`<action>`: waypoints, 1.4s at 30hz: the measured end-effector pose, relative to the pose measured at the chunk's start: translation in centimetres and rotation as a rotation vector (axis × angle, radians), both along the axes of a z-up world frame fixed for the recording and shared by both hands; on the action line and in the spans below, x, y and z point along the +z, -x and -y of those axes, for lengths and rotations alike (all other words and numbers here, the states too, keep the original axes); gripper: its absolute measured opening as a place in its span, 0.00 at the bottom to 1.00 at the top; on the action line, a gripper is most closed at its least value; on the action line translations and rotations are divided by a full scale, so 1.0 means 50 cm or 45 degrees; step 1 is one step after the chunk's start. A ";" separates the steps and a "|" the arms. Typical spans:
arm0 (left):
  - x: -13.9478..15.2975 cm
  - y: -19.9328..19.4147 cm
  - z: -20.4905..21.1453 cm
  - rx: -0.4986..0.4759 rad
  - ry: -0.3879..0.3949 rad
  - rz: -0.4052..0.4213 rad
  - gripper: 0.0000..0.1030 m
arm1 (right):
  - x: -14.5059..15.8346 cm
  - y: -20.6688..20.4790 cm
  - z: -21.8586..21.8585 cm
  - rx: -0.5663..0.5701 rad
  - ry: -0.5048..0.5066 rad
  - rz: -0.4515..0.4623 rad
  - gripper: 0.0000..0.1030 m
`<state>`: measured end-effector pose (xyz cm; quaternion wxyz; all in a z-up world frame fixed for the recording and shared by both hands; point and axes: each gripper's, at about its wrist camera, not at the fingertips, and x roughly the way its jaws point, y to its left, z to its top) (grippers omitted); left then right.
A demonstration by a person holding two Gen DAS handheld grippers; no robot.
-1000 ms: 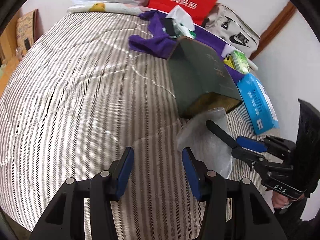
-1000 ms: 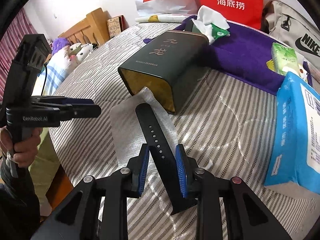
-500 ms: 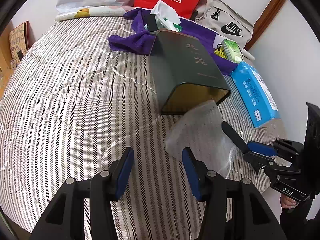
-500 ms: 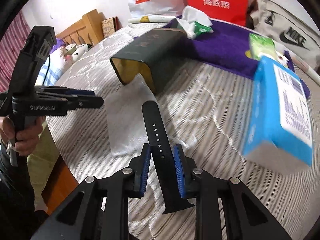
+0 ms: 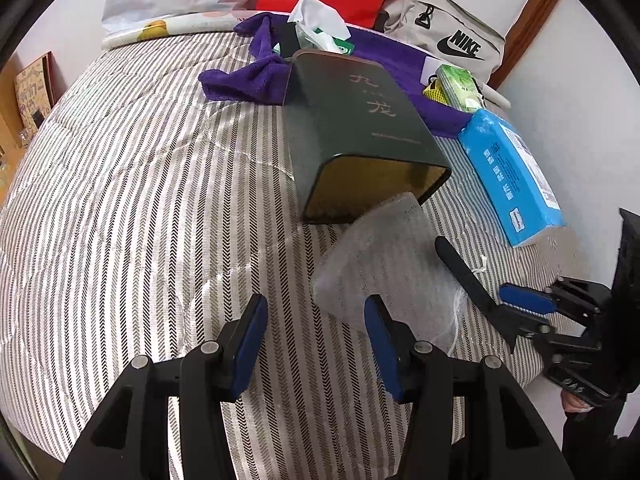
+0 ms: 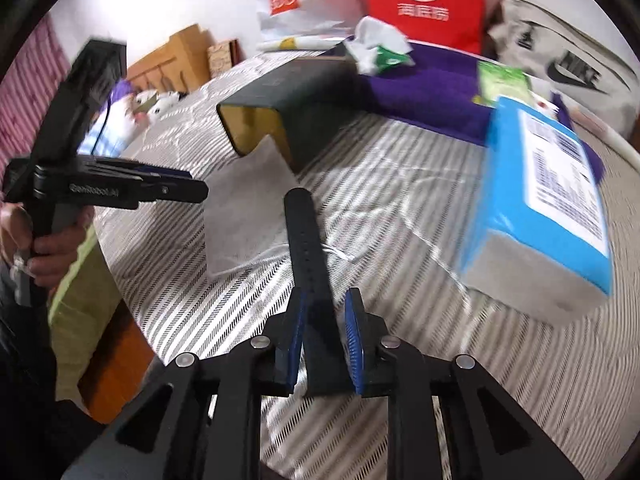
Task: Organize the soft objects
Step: 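Lift the black strap with the right gripper while the left grasps the second white mesh bag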
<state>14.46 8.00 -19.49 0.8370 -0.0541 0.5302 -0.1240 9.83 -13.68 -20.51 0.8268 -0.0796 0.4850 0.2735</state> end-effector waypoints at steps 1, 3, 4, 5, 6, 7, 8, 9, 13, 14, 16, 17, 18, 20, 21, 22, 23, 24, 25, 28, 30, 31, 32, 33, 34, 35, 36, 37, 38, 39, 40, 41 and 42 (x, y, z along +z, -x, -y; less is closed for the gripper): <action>0.002 0.002 0.000 0.001 -0.007 0.002 0.47 | -0.008 -0.004 -0.009 0.013 0.015 -0.008 0.20; 0.005 0.006 -0.001 0.006 -0.013 0.006 0.47 | -0.012 -0.001 -0.019 0.039 0.022 0.019 0.25; 0.007 0.006 -0.003 0.007 -0.013 0.007 0.47 | -0.013 0.002 -0.023 0.052 0.026 0.028 0.26; 0.008 0.007 -0.004 0.012 -0.016 0.008 0.47 | -0.013 0.006 -0.027 0.059 0.043 0.051 0.26; 0.009 0.007 -0.005 0.016 -0.018 0.009 0.47 | -0.014 0.010 -0.029 0.066 0.059 0.069 0.26; 0.009 0.007 -0.005 0.020 -0.019 0.009 0.47 | -0.015 0.014 -0.033 0.074 0.080 0.087 0.25; 0.010 0.008 -0.004 0.023 -0.018 0.008 0.47 | -0.015 0.018 -0.035 0.073 0.102 0.109 0.21; 0.010 0.008 -0.002 0.025 -0.019 0.007 0.47 | -0.016 0.018 -0.034 0.073 0.103 0.113 0.21; 0.020 0.014 0.013 -0.009 -0.021 0.033 0.47 | -0.016 0.014 -0.027 0.104 0.064 0.084 0.32; 0.024 0.015 0.018 -0.032 -0.005 0.049 0.47 | -0.016 0.010 -0.028 0.142 0.023 0.058 0.44; 0.028 0.013 0.022 -0.080 0.054 0.080 0.52 | -0.020 0.012 -0.034 0.149 0.014 0.085 0.45; 0.028 0.011 0.024 -0.082 0.059 0.084 0.54 | -0.022 0.016 -0.040 0.144 0.043 0.127 0.39; 0.030 0.009 0.029 -0.085 0.046 0.093 0.54 | -0.022 0.020 -0.043 0.137 0.074 0.157 0.31; 0.033 0.009 0.040 -0.119 0.006 0.138 0.55 | -0.022 0.017 -0.035 0.119 0.054 0.151 0.20; 0.032 0.007 0.044 -0.121 -0.026 0.157 0.56 | -0.022 0.013 -0.028 0.111 0.028 0.133 0.20; 0.031 0.004 0.047 -0.114 -0.051 0.163 0.56 | -0.021 0.012 -0.019 0.096 0.000 0.117 0.20; 0.029 0.000 0.051 -0.114 -0.077 0.167 0.56 | -0.020 0.015 -0.015 0.086 0.001 0.117 0.20; 0.027 -0.003 0.055 -0.126 -0.082 0.173 0.56 | -0.020 0.020 -0.012 0.078 0.014 0.124 0.20; 0.025 -0.006 0.058 -0.143 -0.072 0.174 0.56 | -0.018 0.024 -0.010 0.076 0.025 0.131 0.19; 0.016 -0.011 0.072 -0.224 -0.014 0.152 0.57 | -0.014 0.042 0.007 0.053 0.035 0.139 0.19; 0.010 -0.010 0.086 -0.267 0.000 0.150 0.61 | -0.008 0.048 0.025 0.022 0.026 0.143 0.19; 0.006 -0.009 0.094 -0.291 0.003 0.141 0.64 | -0.002 0.054 0.039 0.002 0.021 0.145 0.19; 0.001 -0.008 0.102 -0.312 0.001 0.127 0.70 | 0.002 0.057 0.048 -0.013 0.020 0.150 0.19; -0.003 -0.005 0.110 -0.330 -0.008 0.122 0.74 | 0.006 0.059 0.057 -0.032 0.020 0.157 0.19; -0.004 0.000 0.117 -0.341 -0.028 0.139 0.75 | 0.011 0.063 0.069 -0.058 0.019 0.165 0.19; -0.006 0.007 0.126 -0.359 -0.064 0.158 0.77 | 0.015 0.066 0.083 -0.079 0.013 0.166 0.19; -0.008 0.012 0.135 -0.373 -0.101 0.172 0.78 | 0.018 0.069 0.092 -0.093 0.011 0.167 0.19; -0.011 0.019 0.144 -0.382 -0.144 0.188 0.78 | 0.021 0.074 0.103 -0.113 0.011 0.176 0.19; -0.014 0.025 0.153 -0.392 -0.189 0.205 0.80 | 0.023 0.078 0.112 -0.126 0.012 0.178 0.19; -0.017 0.030 0.162 -0.399 -0.228 0.220 0.82 | 0.022 0.082 0.118 -0.127 0.011 0.177 0.19; -0.018 0.033 0.168 -0.402 -0.252 0.230 0.82 | 0.021 0.087 0.125 -0.138 0.018 0.184 0.19; -0.020 0.036 0.173 -0.404 -0.277 0.244 0.84 | 0.019 0.088 0.129 -0.147 0.024 0.185 0.19; -0.021 0.039 0.176 -0.398 -0.290 0.261 0.85 | 0.016 0.085 0.135 -0.155 0.027 0.179 0.19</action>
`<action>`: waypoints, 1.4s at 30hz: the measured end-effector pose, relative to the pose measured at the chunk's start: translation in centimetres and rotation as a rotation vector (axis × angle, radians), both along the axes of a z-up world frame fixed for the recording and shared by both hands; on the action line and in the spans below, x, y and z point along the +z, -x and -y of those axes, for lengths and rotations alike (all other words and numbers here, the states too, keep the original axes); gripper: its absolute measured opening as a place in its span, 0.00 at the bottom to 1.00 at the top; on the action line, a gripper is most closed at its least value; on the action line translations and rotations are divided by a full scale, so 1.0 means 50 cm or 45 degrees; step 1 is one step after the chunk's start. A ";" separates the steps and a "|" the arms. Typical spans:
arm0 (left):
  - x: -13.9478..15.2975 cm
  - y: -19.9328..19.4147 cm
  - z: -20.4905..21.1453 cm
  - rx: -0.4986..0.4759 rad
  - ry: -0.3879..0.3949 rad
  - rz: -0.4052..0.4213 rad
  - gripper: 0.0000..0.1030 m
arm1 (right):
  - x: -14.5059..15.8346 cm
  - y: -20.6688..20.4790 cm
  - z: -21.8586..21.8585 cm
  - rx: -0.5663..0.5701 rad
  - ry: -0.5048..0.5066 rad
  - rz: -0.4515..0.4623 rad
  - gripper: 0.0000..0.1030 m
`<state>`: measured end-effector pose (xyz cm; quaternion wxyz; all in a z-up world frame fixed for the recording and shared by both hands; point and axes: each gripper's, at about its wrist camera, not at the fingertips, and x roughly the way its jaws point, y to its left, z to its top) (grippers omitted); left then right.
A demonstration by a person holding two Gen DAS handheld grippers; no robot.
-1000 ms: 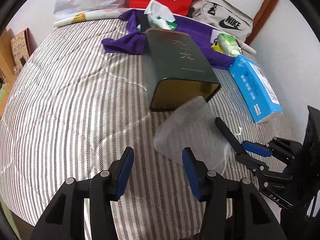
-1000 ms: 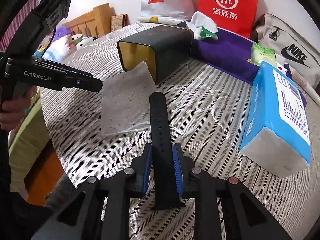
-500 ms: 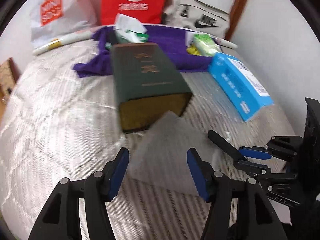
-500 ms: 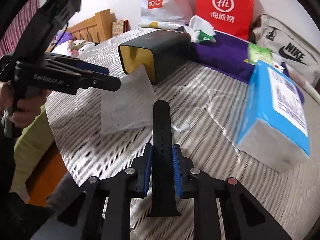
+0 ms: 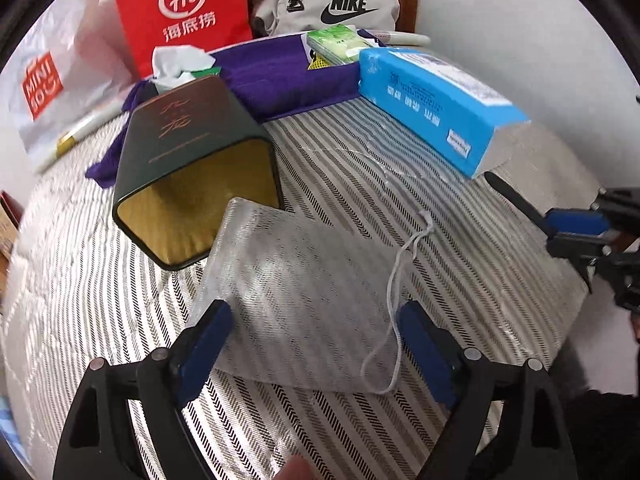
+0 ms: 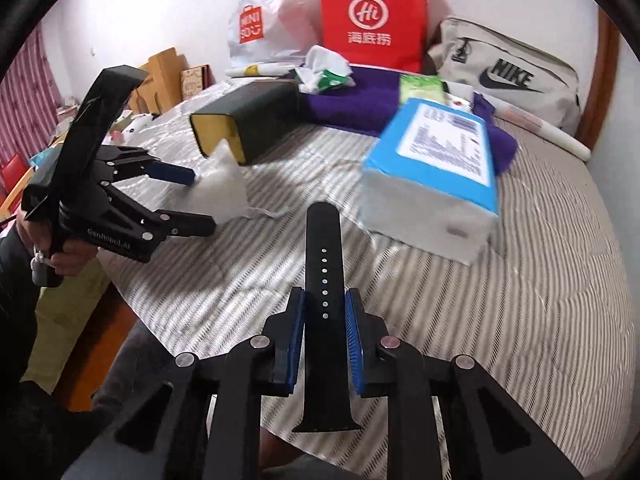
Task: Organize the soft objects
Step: 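Lift the black strap with the right gripper while the left grasps the second white mesh bag, then carry the black strap and white mesh bag over the purple towel with both grippers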
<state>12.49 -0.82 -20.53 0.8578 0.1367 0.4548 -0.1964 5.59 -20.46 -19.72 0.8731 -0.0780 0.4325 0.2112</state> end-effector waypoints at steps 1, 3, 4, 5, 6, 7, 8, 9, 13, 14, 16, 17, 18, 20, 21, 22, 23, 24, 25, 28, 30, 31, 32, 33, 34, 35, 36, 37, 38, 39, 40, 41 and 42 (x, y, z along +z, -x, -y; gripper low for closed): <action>0.000 0.000 -0.001 0.008 0.006 0.003 0.86 | -0.005 -0.002 0.006 -0.009 0.005 -0.006 0.19; 0.000 -0.003 -0.006 0.034 0.014 0.016 0.89 | -0.013 -0.004 0.015 -0.036 0.020 -0.014 0.19; -0.001 -0.005 -0.012 0.038 0.019 0.024 0.90 | -0.018 -0.007 0.021 -0.054 0.025 -0.022 0.19; -0.002 -0.006 -0.014 0.043 0.021 0.037 0.91 | -0.020 -0.006 0.027 -0.063 0.020 -0.029 0.19; -0.003 -0.008 -0.015 0.048 0.024 0.037 0.92 | -0.022 -0.006 0.032 -0.071 0.013 -0.033 0.19; -0.002 -0.010 -0.015 0.054 0.021 0.036 0.91 | -0.022 -0.005 0.036 -0.077 0.006 -0.034 0.19; -0.002 -0.014 -0.013 0.063 0.019 0.034 0.90 | -0.023 -0.005 0.039 -0.083 0.001 -0.036 0.19; -0.001 -0.015 -0.015 0.072 0.020 0.032 0.88 | -0.023 -0.005 0.041 -0.087 0.000 -0.036 0.20; 0.005 -0.011 -0.012 0.049 0.015 0.054 0.71 | -0.022 -0.003 0.045 -0.093 -0.006 -0.033 0.19; 0.008 -0.008 -0.010 0.041 0.010 0.060 0.59 | -0.023 -0.002 0.044 -0.088 -0.008 -0.036 0.20; 0.012 -0.003 -0.006 0.038 -0.006 0.071 0.44 | -0.022 -0.001 0.044 -0.085 -0.009 -0.036 0.19; 0.012 0.000 -0.004 0.035 -0.010 0.072 0.37 | -0.022 0.000 0.044 -0.084 -0.009 -0.036 0.20; 0.013 0.002 -0.003 0.032 -0.009 0.071 0.30 | -0.021 0.001 0.045 -0.084 -0.009 -0.033 0.19; 0.014 0.005 -0.003 0.047 -0.022 0.072 0.17 | -0.018 0.003 0.049 -0.091 -0.016 -0.025 0.20; 0.014 0.006 -0.004 0.062 -0.048 0.077 0.11 | -0.017 0.005 0.052 -0.094 -0.024 -0.023 0.20; 0.015 0.006 -0.004 0.071 -0.075 0.081 0.09 | -0.014 0.006 0.056 -0.100 -0.033 -0.023 0.19; 0.016 0.006 -0.004 0.084 -0.115 0.086 0.08 | -0.012 0.006 0.059 -0.108 -0.036 -0.022 0.20; 0.018 0.007 -0.006 0.099 -0.138 0.090 0.08 | -0.010 0.006 0.062 -0.112 -0.037 -0.021 0.20; 0.022 0.008 -0.010 0.108 -0.131 0.093 0.08 | -0.006 0.007 0.065 -0.116 -0.039 -0.017 0.20; 0.043 0.016 -0.031 0.130 -0.053 0.092 0.08 | 0.007 0.012 0.071 -0.122 -0.038 0.003 0.19; 0.063 0.023 -0.044 0.164 -0.026 0.123 0.08 | 0.018 0.016 0.072 -0.120 -0.042 0.018 0.19; 0.072 0.024 -0.051 0.169 0.000 0.117 0.08 | 0.027 0.019 0.072 -0.116 -0.045 0.030 0.19; 0.078 0.025 -0.055 0.174 0.017 0.109 0.08 | 0.033 0.020 0.071 -0.112 -0.047 0.038 0.20; 0.086 0.026 -0.060 0.178 0.035 0.101 0.08 | 0.039 0.021 0.070 -0.109 -0.048 0.046 0.19; 0.094 0.029 -0.062 0.177 0.044 0.106 0.08 | 0.048 0.022 0.068 -0.103 -0.048 0.059 0.19; 0.104 0.032 -0.065 0.177 0.048 0.120 0.08 | 0.054 0.021 0.066 -0.100 -0.048 0.065 0.20; 0.113 0.035 -0.065 0.180 0.050 0.135 0.08 | 0.060 0.019 0.066 -0.097 -0.047 0.071 0.20; 0.124 0.038 -0.067 0.181 0.056 0.151 0.08 | 0.071 0.016 0.067 -0.099 -0.043 0.086 0.20; 0.133 0.038 -0.068 0.178 0.067 0.159 0.08 | 0.079 0.011 0.068 -0.102 -0.045 0.096 0.20; 0.143 0.039 -0.070 0.174 0.083 0.167 0.08 | 0.085 0.008 0.069 -0.103 -0.049 0.101 0.19; 0.153 0.039 -0.072 0.170 0.098 0.173 0.08 | 0.094 0.002 0.071 -0.106 -0.058 0.109 0.19; 0.162 0.039 -0.073 0.167 0.108 0.180 0.08 | 0.100 -0.004 0.072 -0.106 -0.063 0.113 0.20; 0.169 0.039 -0.073 0.171 0.106 0.192 0.08 | 0.107 -0.011 0.073 -0.108 -0.066 0.119 0.20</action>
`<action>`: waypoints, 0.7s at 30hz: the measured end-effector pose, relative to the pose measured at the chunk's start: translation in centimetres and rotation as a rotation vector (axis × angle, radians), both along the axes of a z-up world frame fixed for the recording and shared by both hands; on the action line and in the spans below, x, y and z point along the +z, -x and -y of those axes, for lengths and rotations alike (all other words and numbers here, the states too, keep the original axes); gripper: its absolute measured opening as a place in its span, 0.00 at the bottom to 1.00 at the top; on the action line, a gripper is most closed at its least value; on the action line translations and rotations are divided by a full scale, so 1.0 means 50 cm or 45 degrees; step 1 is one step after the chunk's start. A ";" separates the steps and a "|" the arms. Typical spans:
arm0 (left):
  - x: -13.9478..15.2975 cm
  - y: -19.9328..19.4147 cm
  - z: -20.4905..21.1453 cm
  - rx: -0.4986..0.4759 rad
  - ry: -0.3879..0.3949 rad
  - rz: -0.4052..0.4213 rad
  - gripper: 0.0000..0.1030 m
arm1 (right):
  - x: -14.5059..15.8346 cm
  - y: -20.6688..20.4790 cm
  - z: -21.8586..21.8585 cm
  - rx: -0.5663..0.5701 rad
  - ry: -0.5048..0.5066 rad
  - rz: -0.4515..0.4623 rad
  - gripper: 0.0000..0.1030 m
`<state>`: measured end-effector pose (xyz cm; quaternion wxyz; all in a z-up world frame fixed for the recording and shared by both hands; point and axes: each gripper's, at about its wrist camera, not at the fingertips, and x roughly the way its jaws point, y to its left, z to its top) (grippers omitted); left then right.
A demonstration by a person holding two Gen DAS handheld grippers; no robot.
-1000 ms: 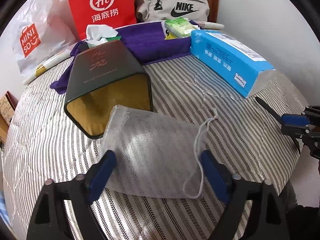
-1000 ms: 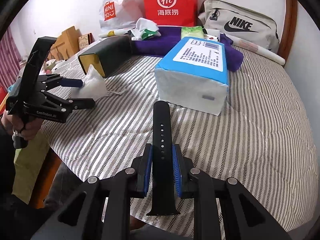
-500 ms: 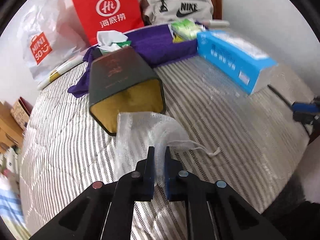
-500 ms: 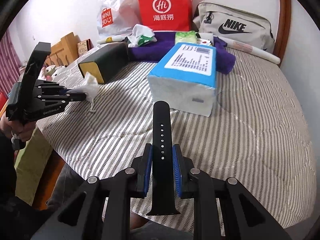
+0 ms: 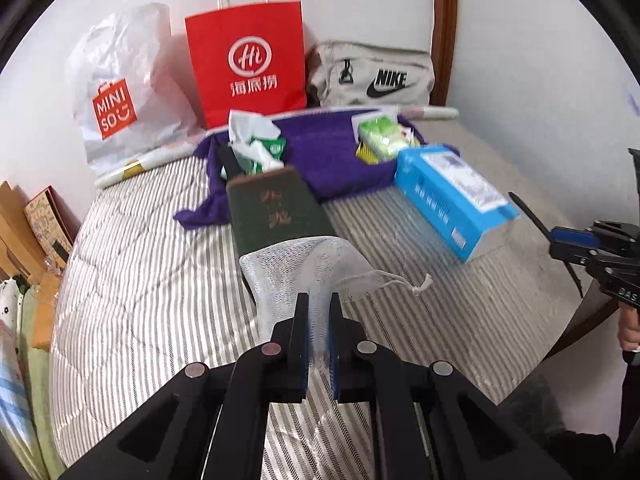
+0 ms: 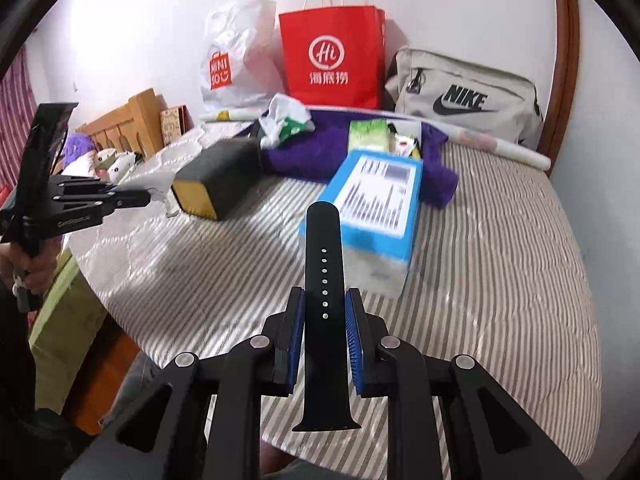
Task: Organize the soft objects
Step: 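Carry the black strap and white mesh bag over the purple towel with both grippers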
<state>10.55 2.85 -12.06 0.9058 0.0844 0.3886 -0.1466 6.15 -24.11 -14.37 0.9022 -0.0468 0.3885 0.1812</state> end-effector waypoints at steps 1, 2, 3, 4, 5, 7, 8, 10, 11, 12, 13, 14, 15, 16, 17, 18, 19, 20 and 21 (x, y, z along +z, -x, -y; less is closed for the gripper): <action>0.008 -0.002 0.000 0.008 -0.010 0.013 0.08 | 0.004 -0.005 0.000 -0.002 0.000 0.003 0.20; 0.016 -0.005 0.000 0.015 -0.021 0.026 0.08 | 0.010 -0.014 0.000 -0.007 0.001 0.007 0.20; 0.024 -0.009 -0.002 0.018 -0.020 0.036 0.08 | 0.014 -0.022 -0.001 -0.010 0.000 0.008 0.20; 0.030 -0.013 -0.004 0.020 -0.014 0.041 0.08 | 0.021 -0.034 -0.001 -0.013 -0.006 0.009 0.20; 0.038 -0.021 -0.006 0.026 -0.003 0.045 0.08 | 0.026 -0.041 -0.001 -0.013 -0.011 0.011 0.20; 0.050 -0.035 -0.010 0.037 0.007 0.051 0.08 | 0.040 -0.061 -0.004 -0.010 -0.022 0.022 0.20; 0.056 -0.042 -0.010 0.053 0.006 0.060 0.08 | 0.045 -0.069 -0.005 -0.011 -0.027 0.025 0.20; 0.062 -0.056 -0.011 0.069 0.015 0.062 0.08 | 0.054 -0.090 -0.007 -0.015 -0.043 0.025 0.20; 0.063 -0.063 -0.010 0.072 0.021 0.061 0.08 | 0.061 -0.103 -0.009 -0.018 -0.051 0.027 0.20; 0.065 -0.071 -0.010 0.079 0.023 0.061 0.08 | 0.067 -0.116 -0.011 -0.023 -0.058 0.030 0.20; 0.066 -0.077 -0.008 0.082 0.025 0.060 0.08 | 0.071 -0.125 -0.012 -0.023 -0.064 0.033 0.20; 0.067 -0.085 -0.006 0.085 0.028 0.058 0.08 | 0.075 -0.134 -0.014 -0.020 -0.071 0.034 0.20; 0.068 -0.093 -0.004 0.088 0.030 0.056 0.08 | 0.079 -0.142 -0.016 -0.018 -0.076 0.036 0.20; 0.070 -0.096 -0.003 0.091 0.032 0.056 0.08 | 0.082 -0.151 -0.018 -0.017 -0.078 0.037 0.20; 0.071 -0.104 -0.001 0.091 0.035 0.052 0.08 | 0.085 -0.162 -0.020 -0.018 -0.078 0.036 0.20; 0.073 -0.115 0.000 0.092 0.037 0.050 0.08 | 0.088 -0.170 -0.022 -0.018 -0.079 0.035 0.20; 0.074 -0.123 0.002 0.094 0.037 0.049 0.08 | 0.090 -0.180 -0.023 -0.016 -0.081 0.032 0.20; 0.075 -0.131 0.004 0.096 0.036 0.048 0.08 | 0.092 -0.193 -0.026 -0.012 -0.082 0.032 0.20; 0.076 -0.140 0.006 0.097 0.035 0.046 0.08 | 0.093 -0.200 -0.027 -0.011 -0.080 0.033 0.20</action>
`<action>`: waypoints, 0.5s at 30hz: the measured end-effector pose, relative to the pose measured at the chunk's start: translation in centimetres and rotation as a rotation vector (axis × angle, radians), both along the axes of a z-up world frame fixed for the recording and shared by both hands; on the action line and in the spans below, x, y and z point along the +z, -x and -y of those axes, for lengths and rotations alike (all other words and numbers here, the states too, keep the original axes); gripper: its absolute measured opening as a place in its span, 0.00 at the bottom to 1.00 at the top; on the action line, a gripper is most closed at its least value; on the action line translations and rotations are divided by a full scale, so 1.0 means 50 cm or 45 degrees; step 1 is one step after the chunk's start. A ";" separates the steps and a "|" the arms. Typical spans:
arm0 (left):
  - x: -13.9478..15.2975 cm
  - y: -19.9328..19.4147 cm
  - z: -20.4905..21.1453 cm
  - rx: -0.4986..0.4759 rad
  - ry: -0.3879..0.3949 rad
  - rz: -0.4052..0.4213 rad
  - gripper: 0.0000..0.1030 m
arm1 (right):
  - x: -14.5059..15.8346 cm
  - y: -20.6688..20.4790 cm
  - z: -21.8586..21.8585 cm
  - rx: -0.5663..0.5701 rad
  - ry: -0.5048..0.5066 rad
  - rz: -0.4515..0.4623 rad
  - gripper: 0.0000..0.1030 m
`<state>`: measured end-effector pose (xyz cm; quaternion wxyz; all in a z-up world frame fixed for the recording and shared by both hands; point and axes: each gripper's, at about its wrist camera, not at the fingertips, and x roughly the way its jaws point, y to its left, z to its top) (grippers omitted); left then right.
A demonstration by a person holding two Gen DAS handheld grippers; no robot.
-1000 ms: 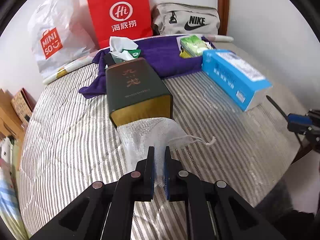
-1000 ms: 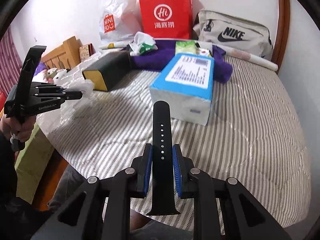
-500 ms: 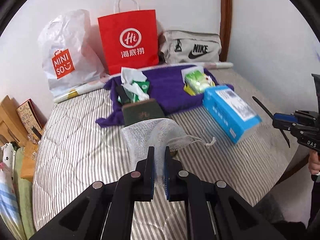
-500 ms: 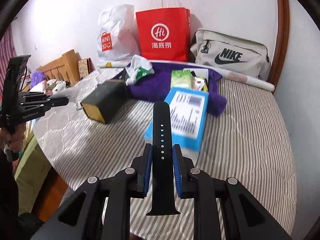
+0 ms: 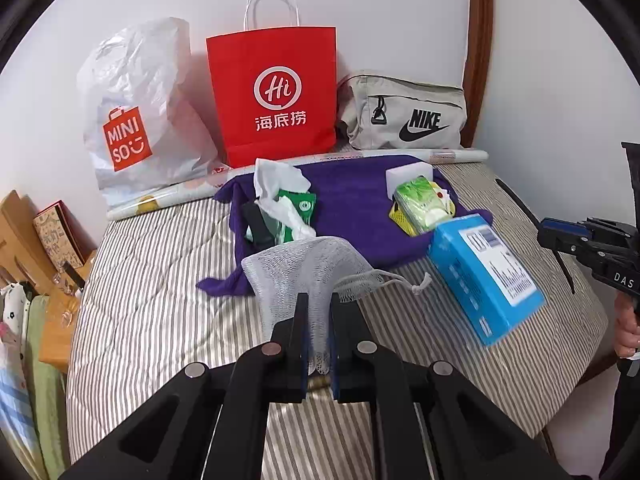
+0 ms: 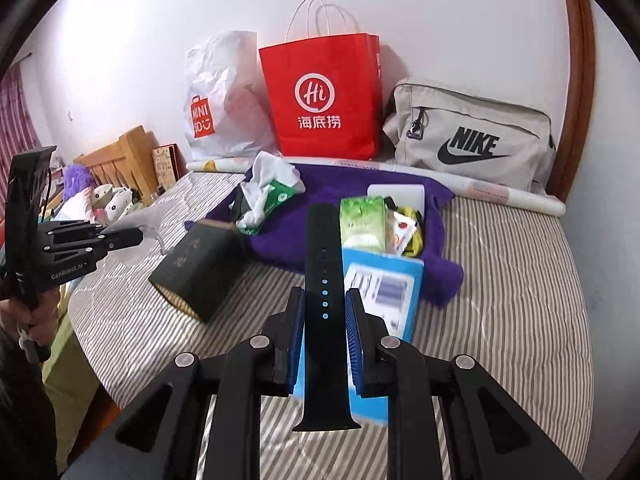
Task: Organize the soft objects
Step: 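Carry the black strap and white mesh bag over the purple towel with both grippers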
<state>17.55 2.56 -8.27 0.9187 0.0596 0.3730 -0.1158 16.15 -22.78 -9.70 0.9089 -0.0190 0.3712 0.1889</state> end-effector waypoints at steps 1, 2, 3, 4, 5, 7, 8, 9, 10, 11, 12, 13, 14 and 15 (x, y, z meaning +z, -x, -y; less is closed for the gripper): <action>0.001 -0.011 0.002 0.003 0.001 -0.003 0.08 | 0.002 -0.011 -0.003 0.001 0.004 0.001 0.20; 0.002 -0.022 0.003 0.007 0.003 -0.009 0.08 | 0.004 -0.023 -0.005 0.000 0.005 0.002 0.20; 0.002 -0.034 0.005 0.008 0.006 -0.014 0.08 | 0.006 -0.036 -0.007 0.000 0.001 0.002 0.20; 0.003 -0.043 0.006 0.010 0.007 -0.017 0.08 | 0.007 -0.045 -0.008 0.001 -0.003 0.002 0.20; 0.003 -0.055 0.009 0.012 0.007 -0.021 0.08 | 0.009 -0.057 -0.010 -0.001 -0.005 0.003 0.20; 0.004 -0.077 0.014 0.007 0.008 -0.029 0.08 | 0.011 -0.082 -0.014 -0.005 -0.004 0.004 0.20; 0.004 -0.085 0.016 0.006 0.008 -0.031 0.08 | 0.012 -0.091 -0.016 -0.005 -0.004 0.004 0.20; 0.004 -0.095 0.019 0.003 0.007 -0.034 0.08 | 0.012 -0.100 -0.018 -0.003 -0.005 0.005 0.20; 0.004 -0.104 0.022 -0.001 0.005 -0.037 0.08 | 0.012 -0.115 -0.020 -0.006 -0.007 0.007 0.20; 0.002 -0.116 0.025 -0.004 0.000 -0.040 0.09 | 0.012 -0.124 -0.021 -0.008 -0.011 0.006 0.20; 0.001 -0.126 0.028 -0.004 -0.003 -0.043 0.09 | 0.010 -0.136 -0.023 -0.006 -0.020 0.001 0.20; 0.000 -0.136 0.030 -0.005 -0.005 -0.046 0.09 | 0.010 -0.144 -0.024 -0.005 -0.026 -0.002 0.20; -0.002 -0.148 0.032 -0.008 -0.003 -0.051 0.09 | 0.007 -0.156 -0.026 -0.002 -0.031 -0.006 0.20; -0.004 -0.158 0.033 -0.008 -0.002 -0.055 0.09 | 0.006 -0.166 -0.029 -0.001 -0.031 -0.009 0.20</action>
